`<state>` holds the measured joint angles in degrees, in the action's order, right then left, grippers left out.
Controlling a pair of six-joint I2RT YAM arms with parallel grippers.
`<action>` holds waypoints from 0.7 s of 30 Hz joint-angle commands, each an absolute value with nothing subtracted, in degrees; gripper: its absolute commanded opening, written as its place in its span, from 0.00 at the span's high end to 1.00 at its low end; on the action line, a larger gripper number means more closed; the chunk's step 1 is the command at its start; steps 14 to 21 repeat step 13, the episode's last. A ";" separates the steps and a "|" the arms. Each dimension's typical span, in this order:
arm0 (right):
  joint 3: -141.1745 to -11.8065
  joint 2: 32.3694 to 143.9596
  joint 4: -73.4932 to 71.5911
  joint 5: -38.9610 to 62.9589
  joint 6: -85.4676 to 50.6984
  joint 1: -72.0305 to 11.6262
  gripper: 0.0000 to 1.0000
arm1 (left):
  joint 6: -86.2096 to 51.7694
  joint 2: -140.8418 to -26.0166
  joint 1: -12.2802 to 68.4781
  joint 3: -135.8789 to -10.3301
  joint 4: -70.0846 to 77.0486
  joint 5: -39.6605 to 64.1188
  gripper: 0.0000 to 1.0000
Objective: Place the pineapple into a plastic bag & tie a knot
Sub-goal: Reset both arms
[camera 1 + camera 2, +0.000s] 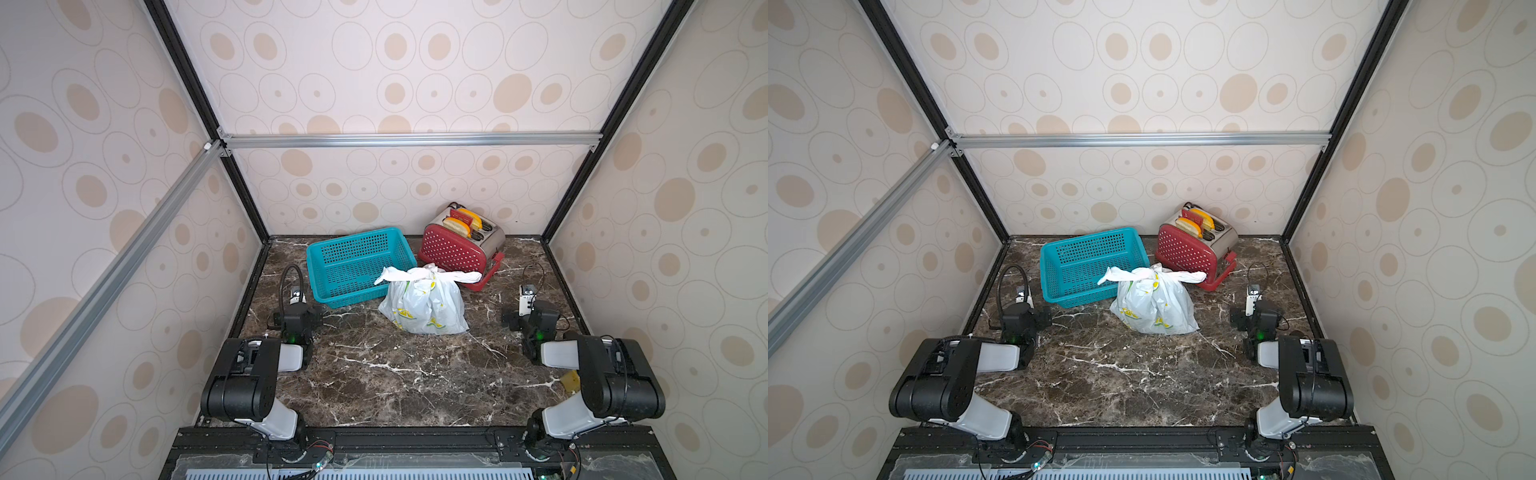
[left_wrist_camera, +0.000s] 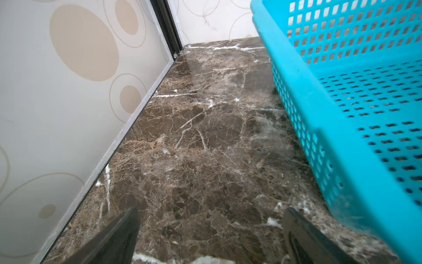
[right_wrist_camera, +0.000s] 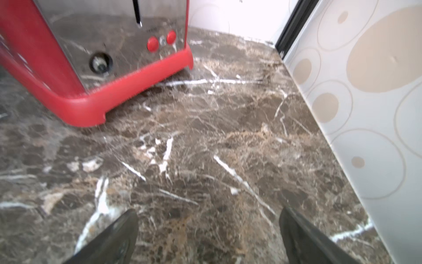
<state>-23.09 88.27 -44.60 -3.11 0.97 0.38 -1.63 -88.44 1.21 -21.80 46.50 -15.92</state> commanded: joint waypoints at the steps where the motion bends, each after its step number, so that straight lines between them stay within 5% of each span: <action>1: -23.84 87.72 -44.86 -1.93 0.22 0.35 0.00 | -1.56 -87.89 0.88 -23.25 49.69 -14.33 0.01; 21: -23.65 87.90 -45.75 -1.73 0.55 0.19 0.00 | -2.37 -88.04 -0.91 -24.62 47.09 -9.60 0.01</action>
